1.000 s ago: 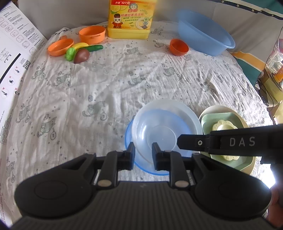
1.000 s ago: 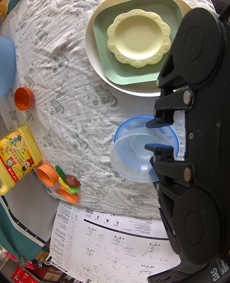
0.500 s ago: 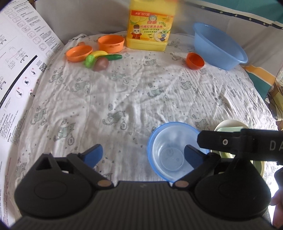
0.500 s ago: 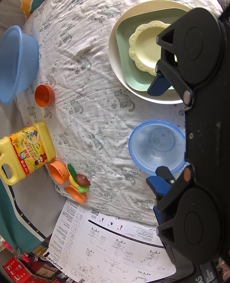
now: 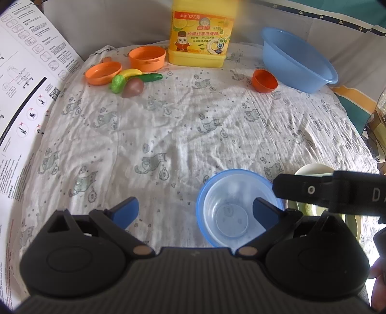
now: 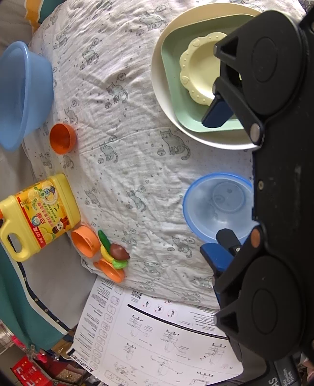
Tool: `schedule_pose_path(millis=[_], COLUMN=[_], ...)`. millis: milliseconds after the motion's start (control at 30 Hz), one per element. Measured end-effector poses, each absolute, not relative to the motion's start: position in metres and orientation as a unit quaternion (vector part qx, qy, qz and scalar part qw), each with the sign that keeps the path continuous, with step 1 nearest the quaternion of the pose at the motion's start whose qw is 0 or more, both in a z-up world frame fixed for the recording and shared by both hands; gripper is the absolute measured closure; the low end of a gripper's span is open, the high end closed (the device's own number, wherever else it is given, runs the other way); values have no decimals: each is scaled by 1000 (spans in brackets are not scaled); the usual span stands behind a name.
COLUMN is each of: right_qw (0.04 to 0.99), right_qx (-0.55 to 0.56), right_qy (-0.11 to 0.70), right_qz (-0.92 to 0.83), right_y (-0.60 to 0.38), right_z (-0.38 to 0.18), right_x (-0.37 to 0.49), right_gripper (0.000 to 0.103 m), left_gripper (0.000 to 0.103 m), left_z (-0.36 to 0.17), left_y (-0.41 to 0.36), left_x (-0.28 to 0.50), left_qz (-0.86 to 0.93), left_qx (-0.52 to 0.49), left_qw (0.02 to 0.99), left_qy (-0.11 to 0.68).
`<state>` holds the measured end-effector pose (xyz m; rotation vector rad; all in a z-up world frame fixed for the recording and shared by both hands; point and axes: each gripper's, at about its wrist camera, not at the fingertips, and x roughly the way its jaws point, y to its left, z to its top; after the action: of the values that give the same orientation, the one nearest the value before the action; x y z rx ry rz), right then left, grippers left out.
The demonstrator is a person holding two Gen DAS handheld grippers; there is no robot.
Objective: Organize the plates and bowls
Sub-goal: 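Move both grippers to the small orange bowl and close on its rim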
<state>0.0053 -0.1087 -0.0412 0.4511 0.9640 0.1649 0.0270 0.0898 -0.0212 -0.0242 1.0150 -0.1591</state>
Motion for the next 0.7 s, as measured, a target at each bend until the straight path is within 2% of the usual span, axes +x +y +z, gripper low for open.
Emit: schedule_pose_path(millis=[333,700], right_qw=[862,874], right_qx=[249,267], right_qy=[439,406], right_qz=[46,10], right_y=[-141,-185], right_z=[-40,-44], right_x=[18,62], right_gripper=[0,0], left_gripper=[0,0], left_z=[-14,-2], left_y=[74,38], left_x=[54,121], left_qz=[-83,-103], left_qx=[18,44], left_qw=[876,882], left_qy=[475,458])
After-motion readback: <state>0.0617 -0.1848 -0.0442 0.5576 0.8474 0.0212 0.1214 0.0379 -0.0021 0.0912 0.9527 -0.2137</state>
